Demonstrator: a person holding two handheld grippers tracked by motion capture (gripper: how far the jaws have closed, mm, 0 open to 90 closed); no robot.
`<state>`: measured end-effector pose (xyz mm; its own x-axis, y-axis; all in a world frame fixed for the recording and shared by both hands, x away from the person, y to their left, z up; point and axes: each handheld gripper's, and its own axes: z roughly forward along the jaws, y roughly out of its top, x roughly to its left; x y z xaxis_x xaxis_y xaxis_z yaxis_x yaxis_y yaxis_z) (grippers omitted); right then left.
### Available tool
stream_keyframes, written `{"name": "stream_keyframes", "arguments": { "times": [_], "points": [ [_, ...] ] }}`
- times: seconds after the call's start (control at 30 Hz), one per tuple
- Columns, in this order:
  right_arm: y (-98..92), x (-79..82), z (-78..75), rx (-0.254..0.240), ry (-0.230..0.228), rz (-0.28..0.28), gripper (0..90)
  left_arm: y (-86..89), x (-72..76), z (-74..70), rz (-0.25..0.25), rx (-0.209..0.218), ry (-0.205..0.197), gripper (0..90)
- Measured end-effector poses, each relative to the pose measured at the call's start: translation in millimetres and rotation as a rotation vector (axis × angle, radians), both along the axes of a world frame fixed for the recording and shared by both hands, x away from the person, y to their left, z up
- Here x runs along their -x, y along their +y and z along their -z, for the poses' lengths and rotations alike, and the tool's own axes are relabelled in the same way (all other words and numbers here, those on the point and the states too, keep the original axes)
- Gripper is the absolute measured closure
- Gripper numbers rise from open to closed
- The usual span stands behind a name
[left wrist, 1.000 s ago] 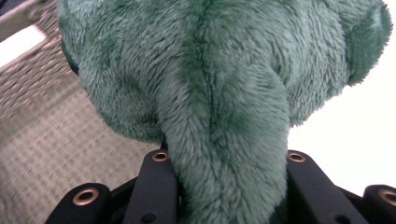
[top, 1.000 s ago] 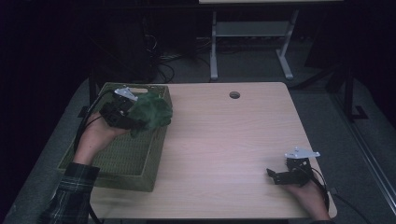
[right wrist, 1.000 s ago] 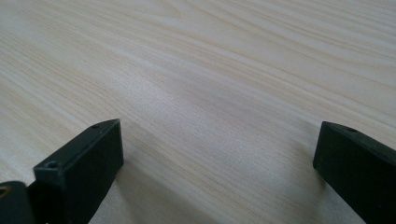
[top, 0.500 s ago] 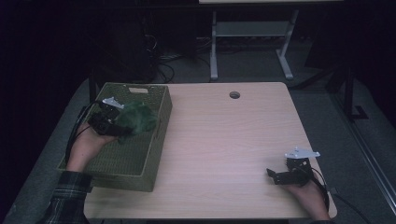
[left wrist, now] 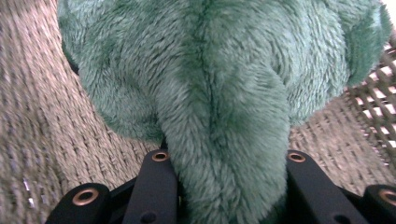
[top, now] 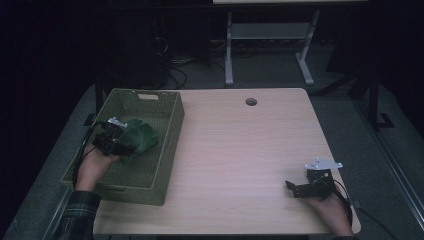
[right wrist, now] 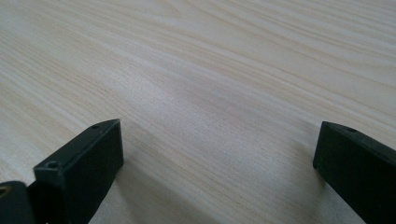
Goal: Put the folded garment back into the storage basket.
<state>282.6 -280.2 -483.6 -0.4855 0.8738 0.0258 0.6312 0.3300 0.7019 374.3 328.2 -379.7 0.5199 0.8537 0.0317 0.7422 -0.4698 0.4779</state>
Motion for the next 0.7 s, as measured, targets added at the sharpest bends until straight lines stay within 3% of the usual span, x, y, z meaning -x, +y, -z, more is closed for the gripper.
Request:
{"name": "stream_keyframes", "arguments": {
  "times": [0.17, 0.5, 0.63, 0.7],
  "points": [
    [0.0, 0.0, 0.0, 0.0, 0.0, 0.0, 1.3, 1.4, -4.7, 13.3, -0.008, -0.011, 0.029, 69.1],
    [-0.2, -0.1, 0.0, 0.002, -0.003, -0.001, 1.3, -3.1, -8.8, 26.4, 0.011, -0.042, 0.077, 67.8],
    [-0.2, -0.1, 0.0, 0.002, -0.002, -0.002, 1.3, -2.1, -9.0, 27.7, 0.008, -0.035, 0.078, 63.2],
    [-0.2, -0.1, 0.0, 0.002, -0.002, -0.002, 1.3, -1.5, -9.5, 29.2, 0.006, -0.035, 0.083, 56.4]
  ]
}}
